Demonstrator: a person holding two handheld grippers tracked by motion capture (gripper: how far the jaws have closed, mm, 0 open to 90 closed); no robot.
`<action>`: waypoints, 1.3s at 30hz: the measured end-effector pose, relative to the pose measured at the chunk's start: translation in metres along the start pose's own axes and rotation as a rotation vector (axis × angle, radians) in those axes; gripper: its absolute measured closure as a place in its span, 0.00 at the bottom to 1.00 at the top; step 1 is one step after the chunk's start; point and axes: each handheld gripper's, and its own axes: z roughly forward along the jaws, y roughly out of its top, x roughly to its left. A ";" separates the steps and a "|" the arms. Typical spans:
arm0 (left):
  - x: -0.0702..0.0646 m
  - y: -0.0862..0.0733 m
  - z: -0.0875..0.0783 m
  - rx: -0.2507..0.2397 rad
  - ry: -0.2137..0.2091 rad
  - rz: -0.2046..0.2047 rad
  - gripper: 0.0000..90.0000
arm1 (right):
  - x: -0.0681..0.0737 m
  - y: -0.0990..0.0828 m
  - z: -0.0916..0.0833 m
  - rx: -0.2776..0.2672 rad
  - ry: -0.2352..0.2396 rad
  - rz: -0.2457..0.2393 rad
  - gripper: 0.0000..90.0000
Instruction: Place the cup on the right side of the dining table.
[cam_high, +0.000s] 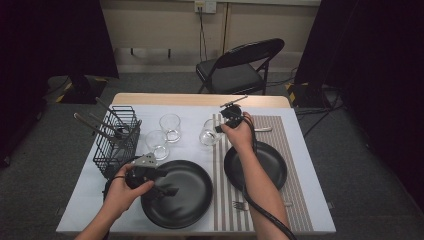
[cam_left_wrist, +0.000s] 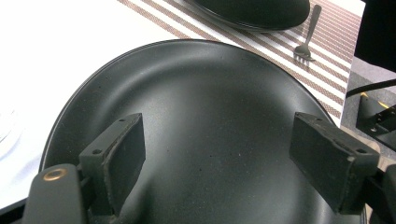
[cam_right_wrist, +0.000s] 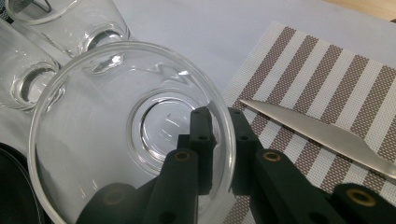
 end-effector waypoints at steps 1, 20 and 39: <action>0.000 0.000 0.000 0.000 0.000 0.000 0.20 | 0.000 0.000 0.000 0.000 0.000 0.000 0.93; 0.001 0.000 0.000 0.003 0.005 0.006 0.21 | -0.013 -0.007 -0.002 0.007 -0.029 0.024 0.93; 0.001 0.000 0.001 0.005 0.007 0.000 0.21 | -0.025 -0.014 -0.006 0.002 -0.063 0.047 0.93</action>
